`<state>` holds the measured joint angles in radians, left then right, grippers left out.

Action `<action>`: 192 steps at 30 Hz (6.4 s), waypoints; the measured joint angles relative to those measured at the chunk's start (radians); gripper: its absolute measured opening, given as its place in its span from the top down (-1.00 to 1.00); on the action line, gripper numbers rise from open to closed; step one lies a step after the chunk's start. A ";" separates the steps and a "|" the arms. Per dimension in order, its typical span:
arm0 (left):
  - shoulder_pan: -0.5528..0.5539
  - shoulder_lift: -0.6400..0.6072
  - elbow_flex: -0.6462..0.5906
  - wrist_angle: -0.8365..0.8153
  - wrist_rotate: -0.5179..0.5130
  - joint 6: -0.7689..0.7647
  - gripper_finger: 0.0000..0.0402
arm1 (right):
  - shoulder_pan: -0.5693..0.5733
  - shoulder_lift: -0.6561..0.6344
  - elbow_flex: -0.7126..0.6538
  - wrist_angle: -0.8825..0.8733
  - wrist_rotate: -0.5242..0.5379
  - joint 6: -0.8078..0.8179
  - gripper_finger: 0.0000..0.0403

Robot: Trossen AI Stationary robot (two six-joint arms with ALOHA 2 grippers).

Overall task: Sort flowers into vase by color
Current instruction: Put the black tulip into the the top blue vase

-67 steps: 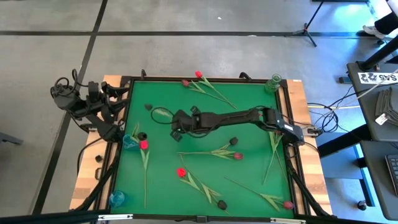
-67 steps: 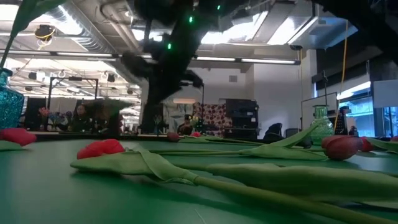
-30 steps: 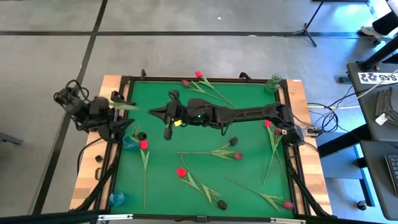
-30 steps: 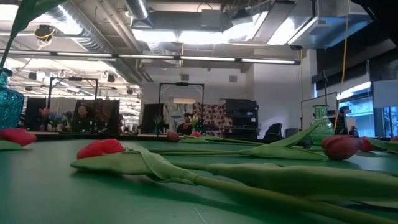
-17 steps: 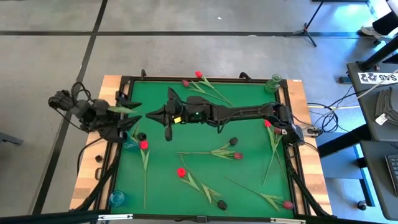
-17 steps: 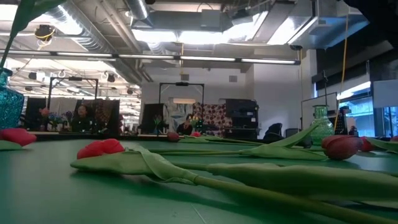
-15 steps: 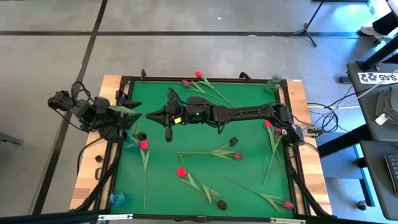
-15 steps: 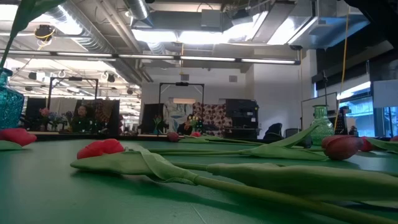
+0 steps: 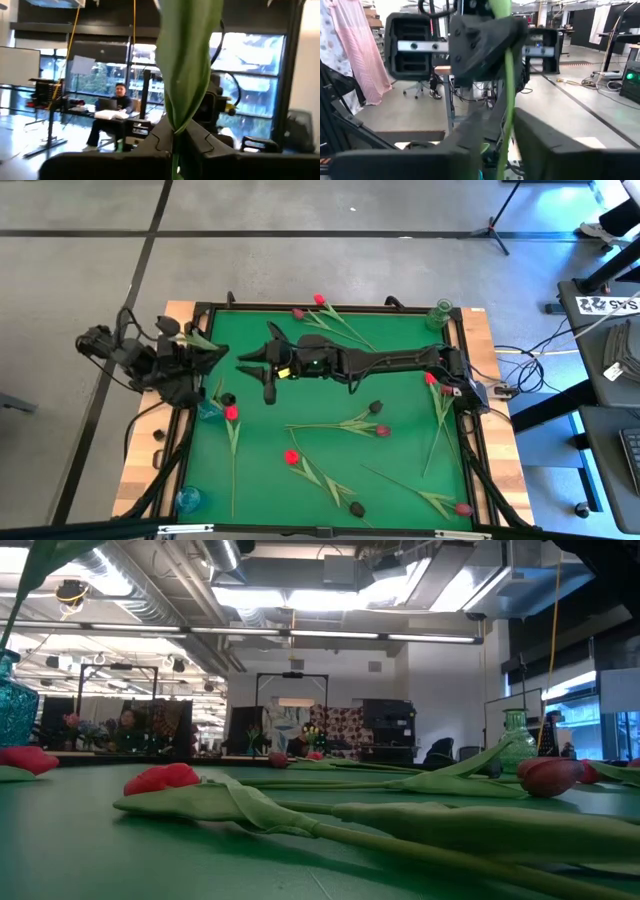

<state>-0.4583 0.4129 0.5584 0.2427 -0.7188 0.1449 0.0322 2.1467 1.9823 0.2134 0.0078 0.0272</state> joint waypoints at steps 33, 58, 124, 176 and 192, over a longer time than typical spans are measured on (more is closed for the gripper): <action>0.000 -0.037 0.498 -1.315 0.265 -0.482 1.00 | 0.090 -0.142 0.000 -0.453 0.250 -0.030 -0.37; 0.000 -0.262 0.314 -1.245 0.370 -0.387 0.98 | 0.204 -0.177 0.000 -0.441 0.497 -0.025 -0.37; 0.022 -0.359 0.330 -1.448 0.668 -0.657 0.25 | 0.224 -0.181 0.001 -0.506 0.443 0.006 -0.37; 0.022 -0.261 0.479 -1.431 0.825 -0.780 -0.01 | 0.223 -0.181 0.001 -0.548 0.425 -0.043 -0.37; 0.121 -0.122 0.322 -0.755 1.085 -0.574 -0.01 | 0.396 -0.181 0.001 -0.940 0.458 0.164 -0.37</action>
<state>-0.3374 0.2911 0.8803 -0.5122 0.3665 -0.4288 0.4281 1.9656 1.9831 -0.7266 0.4662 0.1913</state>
